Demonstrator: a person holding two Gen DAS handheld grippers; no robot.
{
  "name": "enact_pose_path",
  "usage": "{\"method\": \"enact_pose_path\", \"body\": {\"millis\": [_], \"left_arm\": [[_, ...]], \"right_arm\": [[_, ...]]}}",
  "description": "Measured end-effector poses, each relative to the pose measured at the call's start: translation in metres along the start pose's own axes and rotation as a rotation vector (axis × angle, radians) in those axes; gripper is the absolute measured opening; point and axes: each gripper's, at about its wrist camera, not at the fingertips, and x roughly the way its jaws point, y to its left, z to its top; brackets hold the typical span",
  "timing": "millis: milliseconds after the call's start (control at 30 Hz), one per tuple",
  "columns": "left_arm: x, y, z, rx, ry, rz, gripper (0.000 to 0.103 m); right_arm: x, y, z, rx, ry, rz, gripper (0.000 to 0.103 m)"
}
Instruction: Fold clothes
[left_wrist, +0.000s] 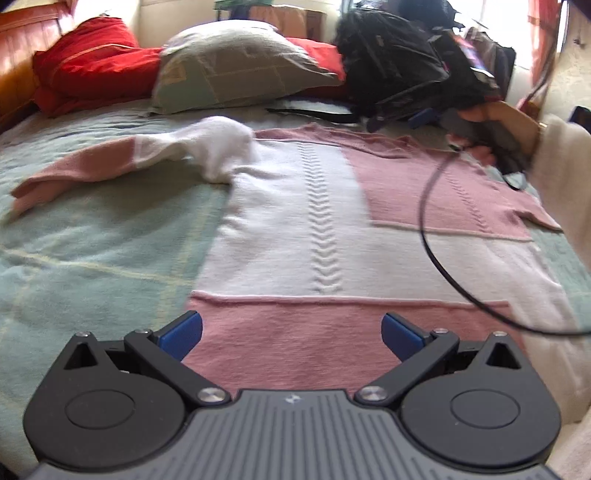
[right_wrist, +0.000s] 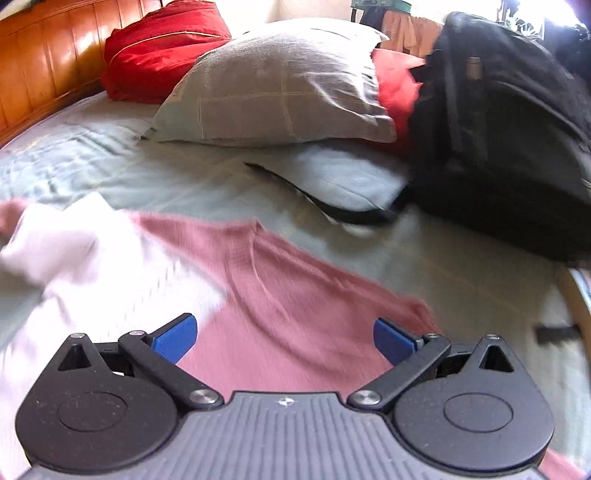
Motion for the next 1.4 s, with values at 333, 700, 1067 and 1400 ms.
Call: {"method": "enact_pose_path", "body": {"millis": [333, 700, 1067, 1400], "left_arm": [[0.018, -0.026, -0.016, 0.053, 0.082, -0.01, 0.102], [0.004, -0.028, -0.019, 0.094, 0.088, 0.044, 0.102], [0.003, -0.058, -0.04, 0.185, 0.101, 0.041, 0.102], [-0.017, -0.076, -0.043, 0.219, 0.063, 0.064, 0.102]], "right_arm": [[-0.028, -0.054, -0.107, 0.196, 0.017, -0.088, 0.103], [-0.07, -0.045, -0.139, 0.219, -0.04, -0.046, 0.103], [-0.096, 0.052, -0.203, -0.14, -0.025, 0.009, 0.103], [-0.139, 0.1, -0.23, -0.188, -0.092, 0.124, 0.103]]}}
